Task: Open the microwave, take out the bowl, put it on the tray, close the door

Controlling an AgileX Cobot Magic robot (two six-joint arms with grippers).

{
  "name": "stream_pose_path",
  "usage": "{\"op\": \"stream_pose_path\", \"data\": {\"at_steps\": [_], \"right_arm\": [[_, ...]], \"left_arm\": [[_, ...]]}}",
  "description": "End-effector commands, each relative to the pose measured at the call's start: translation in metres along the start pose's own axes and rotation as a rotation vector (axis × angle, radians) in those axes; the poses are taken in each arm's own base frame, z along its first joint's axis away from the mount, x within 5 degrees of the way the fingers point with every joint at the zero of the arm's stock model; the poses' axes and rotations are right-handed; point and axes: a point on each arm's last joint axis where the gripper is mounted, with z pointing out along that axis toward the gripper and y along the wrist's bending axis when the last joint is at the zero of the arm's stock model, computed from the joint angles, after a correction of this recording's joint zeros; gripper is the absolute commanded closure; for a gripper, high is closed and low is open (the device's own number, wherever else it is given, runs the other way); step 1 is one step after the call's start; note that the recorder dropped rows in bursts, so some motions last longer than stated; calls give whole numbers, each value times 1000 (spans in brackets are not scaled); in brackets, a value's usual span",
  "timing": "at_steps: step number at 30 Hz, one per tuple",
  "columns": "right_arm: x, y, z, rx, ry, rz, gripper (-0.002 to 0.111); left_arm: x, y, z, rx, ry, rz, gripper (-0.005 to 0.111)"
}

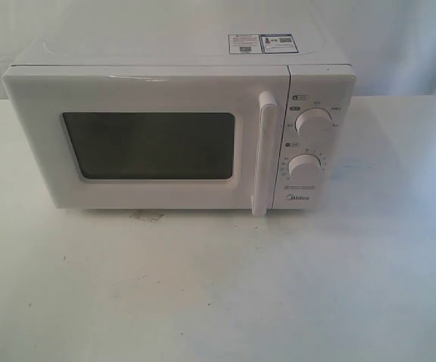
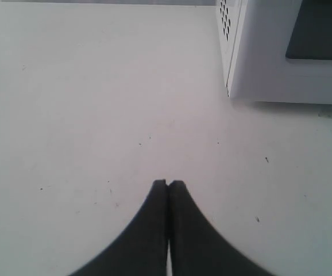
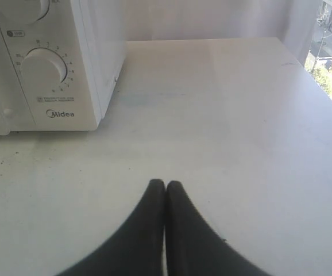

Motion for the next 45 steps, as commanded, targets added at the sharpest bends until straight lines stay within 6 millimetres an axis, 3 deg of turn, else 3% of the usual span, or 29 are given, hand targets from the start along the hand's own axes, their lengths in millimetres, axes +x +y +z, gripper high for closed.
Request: {"op": "stream_pose_path", "data": {"at_steps": [1, 22, 37, 45], "right_arm": [[1, -1, 0, 9, -6, -3, 108], [-1, -1, 0, 12, -27, -11, 108], [-50, 0, -16, 8, -601, -10, 108], [-73, 0, -38, 7, -955, -11, 108]], "left_arm": [[1, 0, 0, 3, -2, -19, 107], [1, 0, 0, 3, -2, -19, 107], [1, 0, 0, 3, -2, -19, 107], [1, 0, 0, 3, -2, -19, 107]]}}
